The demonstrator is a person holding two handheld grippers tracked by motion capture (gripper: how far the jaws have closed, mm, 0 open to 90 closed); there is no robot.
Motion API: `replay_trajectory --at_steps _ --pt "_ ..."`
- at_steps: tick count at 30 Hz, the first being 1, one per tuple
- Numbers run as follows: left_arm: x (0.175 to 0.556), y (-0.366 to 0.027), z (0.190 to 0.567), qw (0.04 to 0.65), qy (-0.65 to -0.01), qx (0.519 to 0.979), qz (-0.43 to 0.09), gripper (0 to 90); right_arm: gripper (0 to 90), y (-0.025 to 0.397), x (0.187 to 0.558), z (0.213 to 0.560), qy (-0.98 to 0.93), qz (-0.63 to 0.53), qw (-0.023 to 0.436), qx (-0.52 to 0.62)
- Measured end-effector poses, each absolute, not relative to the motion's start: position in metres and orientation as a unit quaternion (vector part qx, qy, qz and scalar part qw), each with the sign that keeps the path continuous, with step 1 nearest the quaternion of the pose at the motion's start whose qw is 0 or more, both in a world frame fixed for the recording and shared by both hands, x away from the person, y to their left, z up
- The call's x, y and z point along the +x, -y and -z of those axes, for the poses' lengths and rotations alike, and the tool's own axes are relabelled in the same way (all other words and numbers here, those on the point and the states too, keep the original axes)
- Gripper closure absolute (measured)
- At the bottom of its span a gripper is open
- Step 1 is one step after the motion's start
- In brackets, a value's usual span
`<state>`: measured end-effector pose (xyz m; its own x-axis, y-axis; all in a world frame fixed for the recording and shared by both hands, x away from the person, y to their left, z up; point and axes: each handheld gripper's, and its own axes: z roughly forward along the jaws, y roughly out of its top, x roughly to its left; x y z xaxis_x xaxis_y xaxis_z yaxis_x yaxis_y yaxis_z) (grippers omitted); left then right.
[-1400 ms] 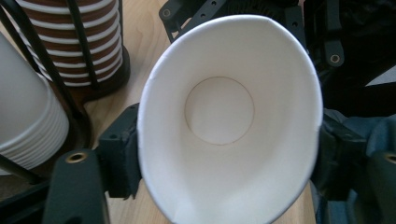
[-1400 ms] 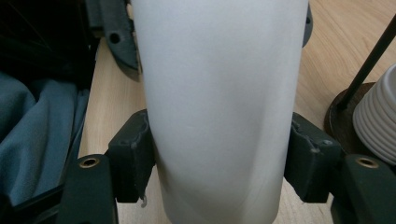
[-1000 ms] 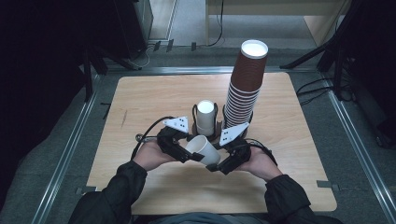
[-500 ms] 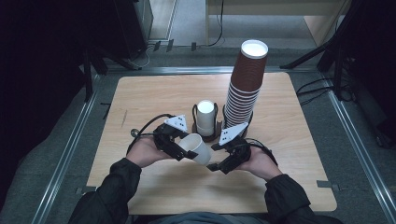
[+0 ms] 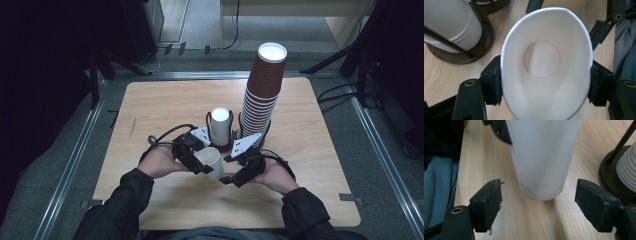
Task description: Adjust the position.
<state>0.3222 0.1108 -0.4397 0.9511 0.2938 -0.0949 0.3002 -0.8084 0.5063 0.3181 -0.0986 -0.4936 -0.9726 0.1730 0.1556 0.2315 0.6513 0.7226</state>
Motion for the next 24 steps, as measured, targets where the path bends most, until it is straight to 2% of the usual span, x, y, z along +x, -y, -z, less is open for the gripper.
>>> replay_trajectory --at_steps 7,12,24 --pt "0.318 -0.101 0.438 0.266 -0.141 0.953 0.005 29.1 22.6 0.094 0.316 0.497 0.907 0.403 0.043 -0.111" --pt "0.316 -0.096 0.439 0.269 -0.137 0.953 0.01 28.5 29.0 0.091 0.315 0.498 0.907 0.404 0.049 -0.107" --pt "0.315 -0.094 0.439 0.277 -0.133 0.951 0.015 28.2 34.5 0.091 0.314 0.497 0.906 0.41 0.039 -0.094"
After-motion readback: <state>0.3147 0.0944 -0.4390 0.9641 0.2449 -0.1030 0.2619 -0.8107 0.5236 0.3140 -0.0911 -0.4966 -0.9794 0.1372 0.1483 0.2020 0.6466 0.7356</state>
